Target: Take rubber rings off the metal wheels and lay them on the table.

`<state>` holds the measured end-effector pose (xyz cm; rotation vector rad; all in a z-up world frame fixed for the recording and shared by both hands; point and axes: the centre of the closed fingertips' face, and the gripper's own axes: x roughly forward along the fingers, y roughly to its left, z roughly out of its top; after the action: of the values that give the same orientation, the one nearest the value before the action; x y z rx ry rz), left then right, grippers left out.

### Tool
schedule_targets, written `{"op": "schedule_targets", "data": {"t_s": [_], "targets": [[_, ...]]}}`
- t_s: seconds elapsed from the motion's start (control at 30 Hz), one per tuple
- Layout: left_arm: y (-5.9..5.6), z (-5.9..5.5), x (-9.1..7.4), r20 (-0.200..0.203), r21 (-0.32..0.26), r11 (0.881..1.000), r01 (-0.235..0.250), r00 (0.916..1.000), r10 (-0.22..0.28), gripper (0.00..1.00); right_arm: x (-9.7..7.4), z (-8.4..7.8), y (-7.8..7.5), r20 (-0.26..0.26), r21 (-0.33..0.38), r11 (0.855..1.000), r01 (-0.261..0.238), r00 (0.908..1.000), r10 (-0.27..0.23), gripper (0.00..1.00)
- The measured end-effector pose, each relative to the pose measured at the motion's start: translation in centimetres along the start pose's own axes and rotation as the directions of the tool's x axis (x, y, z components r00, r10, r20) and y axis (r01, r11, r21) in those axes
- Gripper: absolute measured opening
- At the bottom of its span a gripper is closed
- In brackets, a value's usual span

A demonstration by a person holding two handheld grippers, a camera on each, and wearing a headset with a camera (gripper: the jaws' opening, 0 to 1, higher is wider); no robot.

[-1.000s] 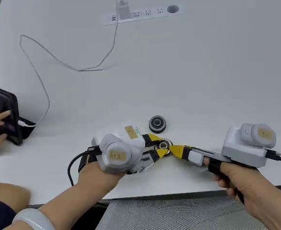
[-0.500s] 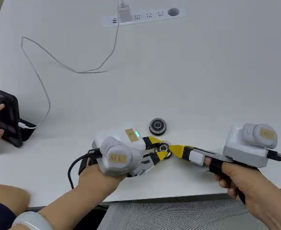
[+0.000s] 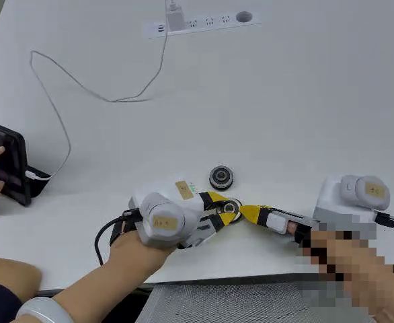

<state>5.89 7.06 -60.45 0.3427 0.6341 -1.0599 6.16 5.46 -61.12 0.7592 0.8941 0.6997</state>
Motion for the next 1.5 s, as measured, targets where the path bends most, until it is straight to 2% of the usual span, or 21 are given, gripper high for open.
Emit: {"op": "schedule_targets", "data": {"t_s": [0.23,0.7,0.83,1.1,1.5], "targets": [[0.00,-0.01,-0.02,0.001,-0.001,1.000,-0.001,1.0000,0.001,0.13,-0.24,0.09,0.00,0.009,-0.042,0.999,0.020,0.9998,-0.019,0.03],[-0.02,-0.03,-0.08,0.002,-0.003,1.000,-0.001,1.0000,0.001,0.13,0.12,0.01,0.49,-0.001,-0.031,1.000,0.006,1.0000,-0.006,0.05],[0.01,-0.06,-0.08,0.003,-0.004,1.000,-0.001,1.0000,0.001,0.13,0.19,0.11,0.31,-0.011,-0.075,0.997,0.022,0.9997,-0.023,0.05],[-0.03,-0.02,-0.08,0.004,-0.003,1.000,0.001,1.0000,-0.001,0.13,0.24,0.19,0.05,-0.012,-0.109,0.994,0.027,0.9995,-0.029,0.02],[0.11,-0.19,0.00,0.003,-0.002,1.000,0.000,1.0000,0.000,0.13,0.34,0.25,0.72,-0.015,-0.109,0.994,0.017,0.9997,-0.018,0.02]]}}
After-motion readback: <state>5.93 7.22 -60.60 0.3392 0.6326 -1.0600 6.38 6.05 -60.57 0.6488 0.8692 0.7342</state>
